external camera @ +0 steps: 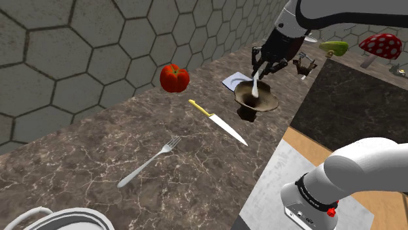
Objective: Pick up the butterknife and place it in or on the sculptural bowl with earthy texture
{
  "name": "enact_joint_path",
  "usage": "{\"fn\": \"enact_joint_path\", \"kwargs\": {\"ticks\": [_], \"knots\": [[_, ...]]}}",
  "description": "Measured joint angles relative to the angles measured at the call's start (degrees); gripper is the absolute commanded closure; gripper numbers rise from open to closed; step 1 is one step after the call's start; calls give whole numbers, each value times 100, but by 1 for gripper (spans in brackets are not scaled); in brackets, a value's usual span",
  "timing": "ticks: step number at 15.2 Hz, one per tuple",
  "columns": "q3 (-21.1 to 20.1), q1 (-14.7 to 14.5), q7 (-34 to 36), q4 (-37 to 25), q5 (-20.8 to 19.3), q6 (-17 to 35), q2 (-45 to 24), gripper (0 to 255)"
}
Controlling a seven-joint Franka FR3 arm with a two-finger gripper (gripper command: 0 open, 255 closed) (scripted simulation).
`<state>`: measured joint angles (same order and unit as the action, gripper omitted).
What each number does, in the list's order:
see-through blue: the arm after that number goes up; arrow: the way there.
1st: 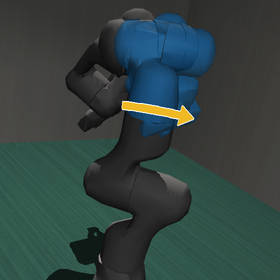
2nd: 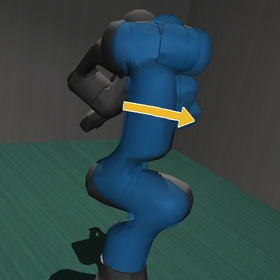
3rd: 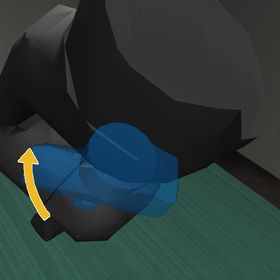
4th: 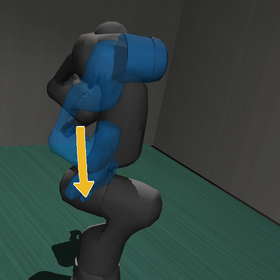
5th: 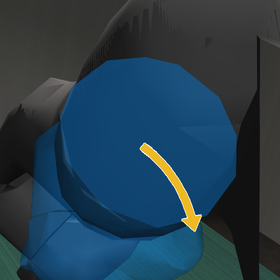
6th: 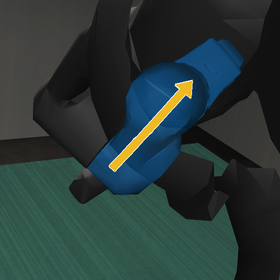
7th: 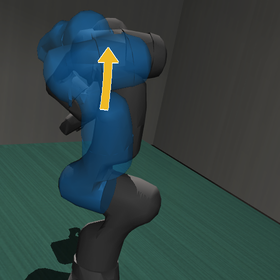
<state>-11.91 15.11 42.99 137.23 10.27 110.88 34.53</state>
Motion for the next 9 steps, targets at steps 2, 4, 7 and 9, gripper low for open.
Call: {"fn": "enact_joint_path", "kwargs": {"ticks": [2, 4, 7, 9], "knots": [[237, 73, -268, 172, -72, -68, 206, 255], [331, 108, -400, 333, -100, 38, 245, 255], [352, 116, -464, 551, -96, 257, 238, 255], [331, 106, -465, 677, -78, 411, 211, 255]]}}
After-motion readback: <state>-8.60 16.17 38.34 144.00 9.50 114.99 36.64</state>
